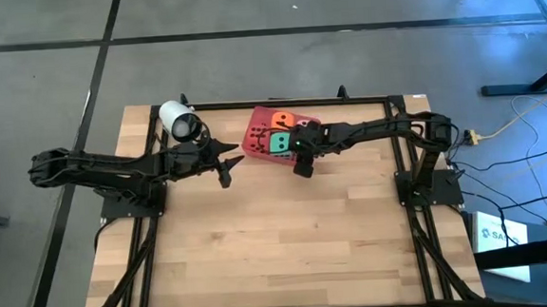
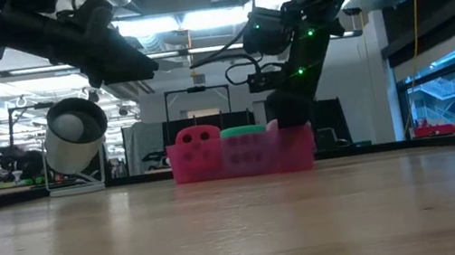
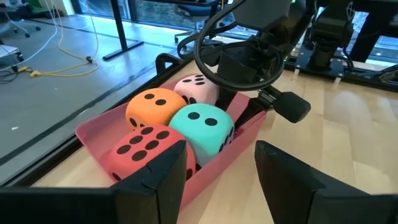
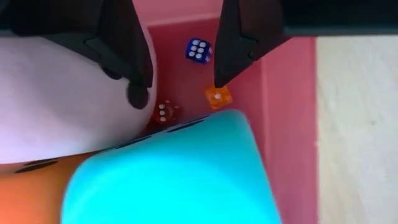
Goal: Pick & Place Dice
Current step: Return to Home Position
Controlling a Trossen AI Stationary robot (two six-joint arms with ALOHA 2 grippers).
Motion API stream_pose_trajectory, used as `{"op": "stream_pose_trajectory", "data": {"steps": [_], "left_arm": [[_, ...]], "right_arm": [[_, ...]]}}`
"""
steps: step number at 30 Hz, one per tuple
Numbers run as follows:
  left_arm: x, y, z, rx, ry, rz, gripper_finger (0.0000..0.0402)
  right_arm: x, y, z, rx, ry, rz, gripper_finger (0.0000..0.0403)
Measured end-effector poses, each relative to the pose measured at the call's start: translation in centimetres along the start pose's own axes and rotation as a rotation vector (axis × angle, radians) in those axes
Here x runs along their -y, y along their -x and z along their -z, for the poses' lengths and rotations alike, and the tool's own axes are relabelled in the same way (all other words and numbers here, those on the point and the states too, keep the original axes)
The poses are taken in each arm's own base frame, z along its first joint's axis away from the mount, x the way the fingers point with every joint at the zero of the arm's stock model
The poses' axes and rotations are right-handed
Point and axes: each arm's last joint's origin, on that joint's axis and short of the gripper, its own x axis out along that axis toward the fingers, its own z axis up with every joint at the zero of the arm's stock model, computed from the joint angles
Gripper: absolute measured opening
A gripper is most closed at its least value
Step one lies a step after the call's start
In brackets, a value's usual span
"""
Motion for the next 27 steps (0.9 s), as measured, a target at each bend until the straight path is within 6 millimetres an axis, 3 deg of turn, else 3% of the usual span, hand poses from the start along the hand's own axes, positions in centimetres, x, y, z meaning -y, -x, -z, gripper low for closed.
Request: {"op": "stream_pose_trajectory", "data": {"steps": [7, 14, 22, 27], "left_arm": [[0.0, 0.0, 0.0, 0.002, 0.0, -0.007, 0.0184], [-0.1, 0.4, -0.4, 0.026, 0.002, 0.0, 0.0158], [-0.1, 2.4, -1.9, 0.113, -0.046, 0.154, 0.0069], [-0.6, 4.2, -2.0, 0.094, -0.043, 0.184, 0.0007]], "right_arm": [[0.5, 1.0, -0.3, 0.03, -0.004, 0.091, 0.0171], [1.1, 5.4, -1.0, 0.155, -0.03, 0.089, 0.0127], [0.8, 11.3, -0.8, 0.293, -0.004, 0.063, 0.0011], [0.7, 14.7, 0.0, 0.368, 0.003, 0.019, 0.0006]]}}
